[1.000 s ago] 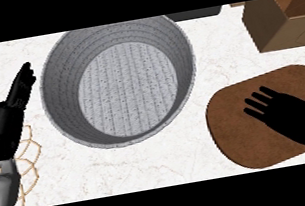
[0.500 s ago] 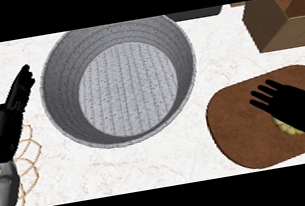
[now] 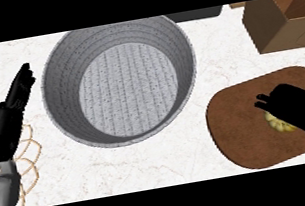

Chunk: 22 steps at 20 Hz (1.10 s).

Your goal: Pick the squash from the cutting board and place it in the basket

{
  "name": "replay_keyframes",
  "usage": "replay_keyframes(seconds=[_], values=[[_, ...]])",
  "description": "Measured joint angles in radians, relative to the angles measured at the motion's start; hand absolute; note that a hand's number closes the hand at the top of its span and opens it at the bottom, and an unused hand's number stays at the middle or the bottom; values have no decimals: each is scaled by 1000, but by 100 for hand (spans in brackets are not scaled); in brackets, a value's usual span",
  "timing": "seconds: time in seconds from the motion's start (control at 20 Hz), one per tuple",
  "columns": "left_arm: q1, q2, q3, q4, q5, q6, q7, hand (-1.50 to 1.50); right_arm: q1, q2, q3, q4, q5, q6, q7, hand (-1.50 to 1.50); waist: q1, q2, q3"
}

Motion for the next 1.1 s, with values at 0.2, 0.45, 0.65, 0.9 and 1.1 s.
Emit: replay_keyframes(seconds=[0.2,0.45,0.65,0.9,1.1], values=[[8,-9,1,-14,-5,-5,-2,0,-7,14,3,26,44,-61,-31,150,2,-4,-4],[-2,-12,13,28,-13,-13,-34,0,-31,51,-26,69,57,-129,-67,150,1,-3,-3],[3,-6,27,29,-14,-5,-29,0,-5,190,-190,91,-36,-76,123,150,-25,-4,0],[24,-3,34,8,-7,-9,-23,0,10,372,-421,85,-129,-74,426,150,-39,-6,2],[23,0,39,26,-5,-14,-39,0,-11,496,-513,-2,-159,-166,596,150,-32,-1,5]])
